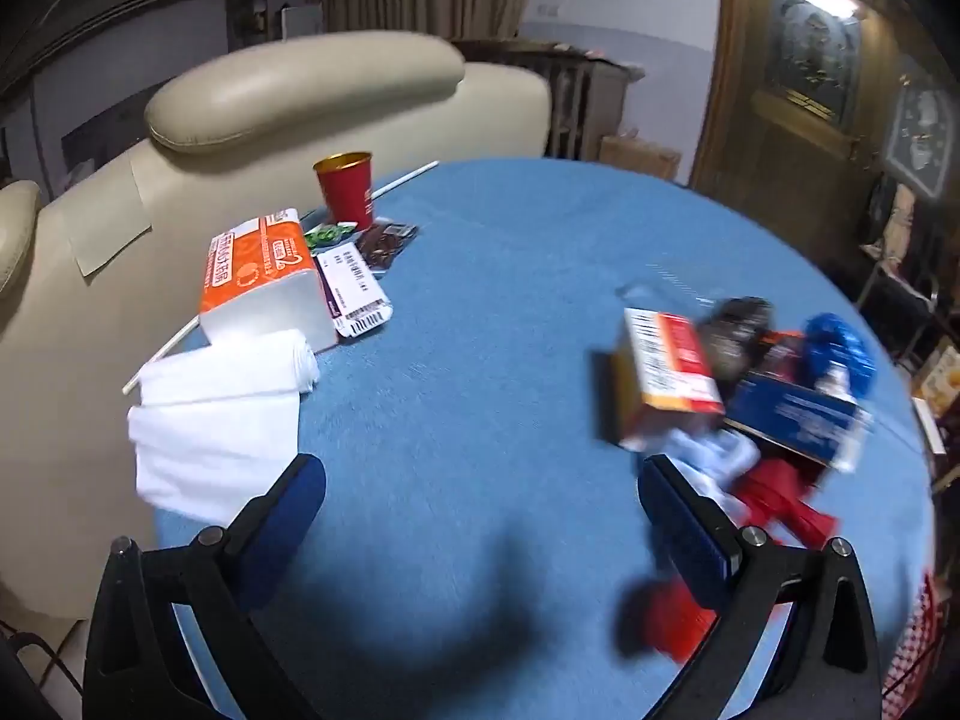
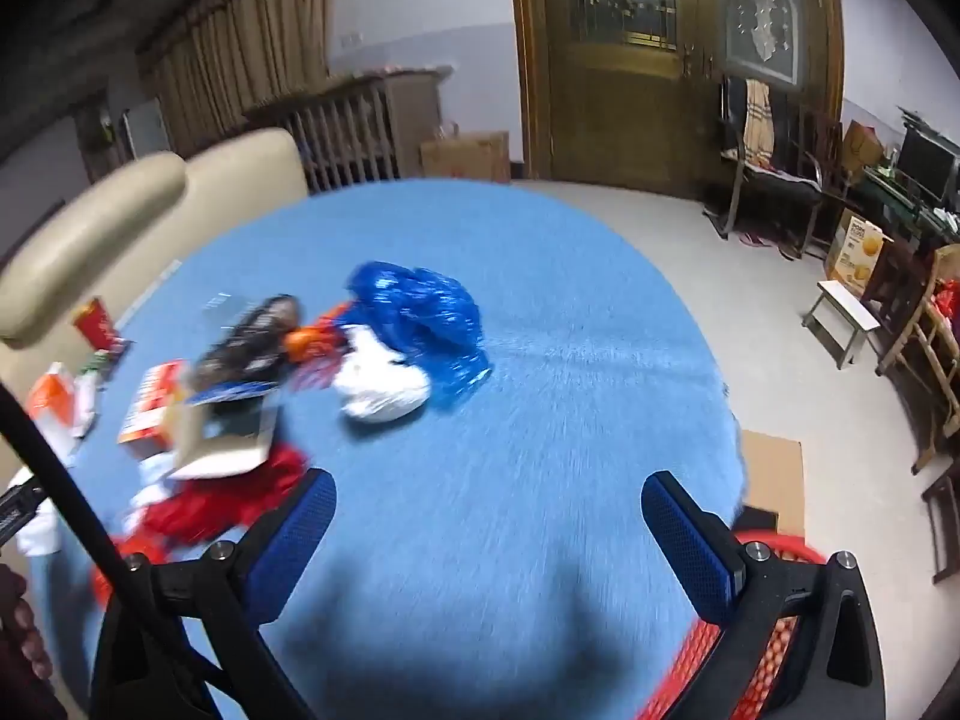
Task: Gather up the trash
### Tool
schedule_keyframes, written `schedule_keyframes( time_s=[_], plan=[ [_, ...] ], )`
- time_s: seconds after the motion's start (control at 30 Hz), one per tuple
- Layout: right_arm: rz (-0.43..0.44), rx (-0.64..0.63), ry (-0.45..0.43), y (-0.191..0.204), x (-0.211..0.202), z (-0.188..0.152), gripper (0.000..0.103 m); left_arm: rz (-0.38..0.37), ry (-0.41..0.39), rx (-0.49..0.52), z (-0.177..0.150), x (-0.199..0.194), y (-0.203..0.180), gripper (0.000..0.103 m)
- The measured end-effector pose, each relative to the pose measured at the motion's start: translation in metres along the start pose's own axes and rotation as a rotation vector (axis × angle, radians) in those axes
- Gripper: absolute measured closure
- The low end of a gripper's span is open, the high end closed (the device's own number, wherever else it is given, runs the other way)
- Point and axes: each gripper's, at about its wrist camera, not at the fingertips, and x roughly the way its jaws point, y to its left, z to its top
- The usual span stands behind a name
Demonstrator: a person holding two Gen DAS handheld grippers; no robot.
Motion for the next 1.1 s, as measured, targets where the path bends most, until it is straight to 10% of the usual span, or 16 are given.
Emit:
schedule_keyframes(
  time_s=[0.47,1.1],
  plan=[
    [0.069,-0.014,-0.110,0.014,-0.098,-0.055,0.000,-0.078,-0.056,0.081,-0.045,-0.067,-0.034,0.000],
    [0.074,-0.018,-0.114,0.018,-0.099,-0.065,0.000,-0.089,-0.044,0.097,-0.052,-0.069,-0.041,0.000]
  ],
)
